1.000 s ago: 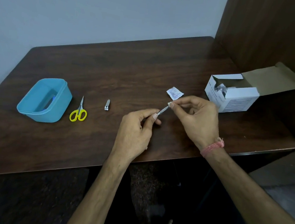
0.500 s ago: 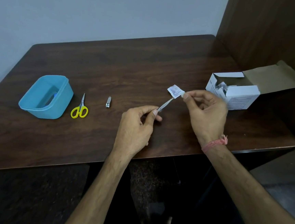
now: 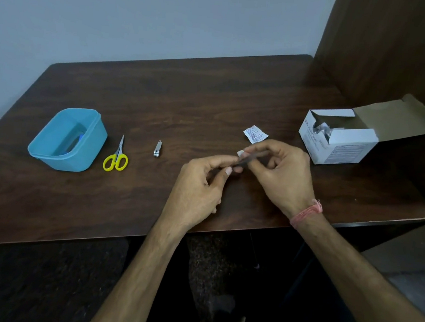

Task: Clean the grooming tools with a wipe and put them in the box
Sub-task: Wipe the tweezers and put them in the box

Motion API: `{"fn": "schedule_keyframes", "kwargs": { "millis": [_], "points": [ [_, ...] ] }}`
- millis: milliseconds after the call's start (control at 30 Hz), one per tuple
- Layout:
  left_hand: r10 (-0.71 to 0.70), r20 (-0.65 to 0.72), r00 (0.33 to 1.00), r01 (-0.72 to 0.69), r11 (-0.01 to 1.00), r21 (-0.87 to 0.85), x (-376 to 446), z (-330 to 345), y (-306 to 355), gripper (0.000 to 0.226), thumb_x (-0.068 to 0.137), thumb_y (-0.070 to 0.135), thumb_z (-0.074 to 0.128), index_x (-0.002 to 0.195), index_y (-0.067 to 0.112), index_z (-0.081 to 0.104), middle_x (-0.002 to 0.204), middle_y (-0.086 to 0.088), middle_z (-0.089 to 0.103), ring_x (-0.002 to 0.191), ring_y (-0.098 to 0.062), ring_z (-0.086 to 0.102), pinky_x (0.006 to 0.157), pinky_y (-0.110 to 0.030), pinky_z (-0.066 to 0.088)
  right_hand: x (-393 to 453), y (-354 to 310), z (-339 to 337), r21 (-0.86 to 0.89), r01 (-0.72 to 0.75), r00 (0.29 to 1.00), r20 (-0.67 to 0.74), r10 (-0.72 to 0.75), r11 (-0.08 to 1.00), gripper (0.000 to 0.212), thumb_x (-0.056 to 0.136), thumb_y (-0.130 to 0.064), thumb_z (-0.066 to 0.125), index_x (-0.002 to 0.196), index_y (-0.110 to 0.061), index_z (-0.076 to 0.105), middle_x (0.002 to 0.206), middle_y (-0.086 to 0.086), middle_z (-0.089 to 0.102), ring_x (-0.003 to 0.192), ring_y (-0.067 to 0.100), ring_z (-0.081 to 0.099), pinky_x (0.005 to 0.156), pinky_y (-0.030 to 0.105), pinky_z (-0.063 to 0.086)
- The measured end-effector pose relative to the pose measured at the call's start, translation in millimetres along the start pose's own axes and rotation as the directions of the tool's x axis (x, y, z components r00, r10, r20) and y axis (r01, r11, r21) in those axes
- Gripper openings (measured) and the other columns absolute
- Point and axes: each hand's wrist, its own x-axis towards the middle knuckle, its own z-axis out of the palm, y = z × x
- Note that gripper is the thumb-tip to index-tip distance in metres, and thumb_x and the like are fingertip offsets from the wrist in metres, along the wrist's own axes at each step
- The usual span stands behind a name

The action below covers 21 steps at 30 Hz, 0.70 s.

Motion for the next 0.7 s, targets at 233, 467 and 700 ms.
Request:
{"fn": "schedule_keyframes", "kwargs": {
  "millis": [233,467,700],
  "points": [
    [-0.059,-0.108,0.992,0.049,0.995,-0.086,1.4,1.3,0.3,0.024,0.114,0.019,0.063,0.126,0.032,0.079,0.108,0.022,0.083,0.046,-0.006,0.056,0.040,-0.025,0.049,0.7,1.3,0.2,0.000,-0.031,1.000,-0.003,0.031,1.000,0.006,0.090,-0.029,0.089,0.089,-0.029,0.083,0.077,-0.016,0.077,0.043,0.009,0.049,0.054,0.014,0.039],
    [-0.089,-0.109,0.990,0.073,0.987,-0.145,2.3,-0.2,0.8,0.023,0.112,0.018,0.066,0.125,0.028,0.081,0.111,0.017,0.084,0.044,-0.009,0.056,0.039,-0.025,0.047,-5.1,-6.3,-2.0,0.104,0.060,0.993,0.094,-0.070,0.993,0.007,0.093,-0.029,0.089,0.094,-0.031,0.082,0.081,-0.014,0.078,0.044,0.019,0.043,0.047,0.022,0.035],
    [-0.033,-0.048,0.998,0.026,0.990,-0.140,1.4,-2.6,0.7,0.026,0.112,0.017,0.067,0.129,0.034,0.077,0.116,0.019,0.084,0.043,-0.013,0.057,0.040,-0.026,0.048,-5.9,-5.8,-1.1,0.074,0.098,0.990,0.096,-0.105,0.992,0.009,0.090,-0.026,0.093,0.095,-0.028,0.085,0.077,-0.022,0.076,0.044,0.010,0.042,0.051,0.011,0.033]
  ]
}}
